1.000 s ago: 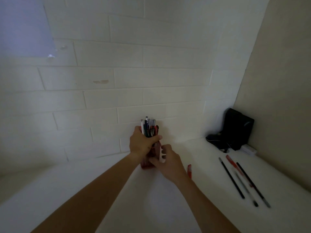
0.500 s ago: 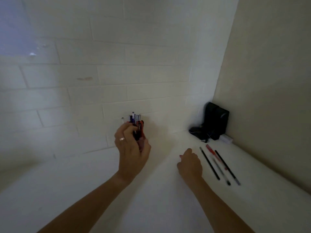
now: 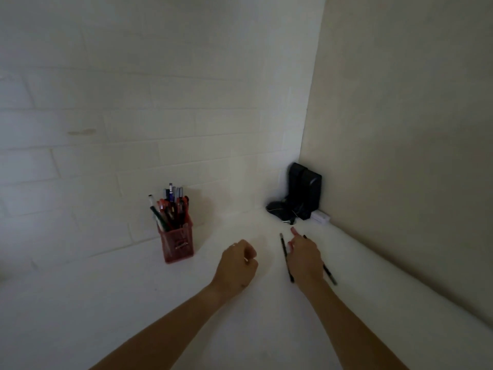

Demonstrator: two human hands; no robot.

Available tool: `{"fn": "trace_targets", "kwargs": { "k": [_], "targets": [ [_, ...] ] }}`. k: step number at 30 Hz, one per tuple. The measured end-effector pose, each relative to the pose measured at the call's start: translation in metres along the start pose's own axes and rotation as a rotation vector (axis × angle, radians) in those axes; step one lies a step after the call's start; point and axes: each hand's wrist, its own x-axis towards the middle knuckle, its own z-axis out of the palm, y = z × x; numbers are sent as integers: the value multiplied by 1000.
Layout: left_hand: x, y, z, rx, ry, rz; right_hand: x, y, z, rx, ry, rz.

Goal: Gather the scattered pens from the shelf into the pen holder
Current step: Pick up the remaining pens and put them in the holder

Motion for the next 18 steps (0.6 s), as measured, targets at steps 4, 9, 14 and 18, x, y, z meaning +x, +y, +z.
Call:
{"fn": "trace_targets", "kwargs": {
  "k": [4, 9, 14, 18],
  "targets": [
    [8, 7, 22, -189, -115, -284, -5, -6, 3, -32, -48, -2],
    [23, 16, 38, -52, -60, -217, 0, -11, 2, 1, -196, 74],
    [30, 29, 49, 190, -46, -199, 6, -10, -9, 153, -245, 151],
    [29, 31, 48, 282, -116, -258, 8, -3, -12, 134, -219, 149]
  ]
}}
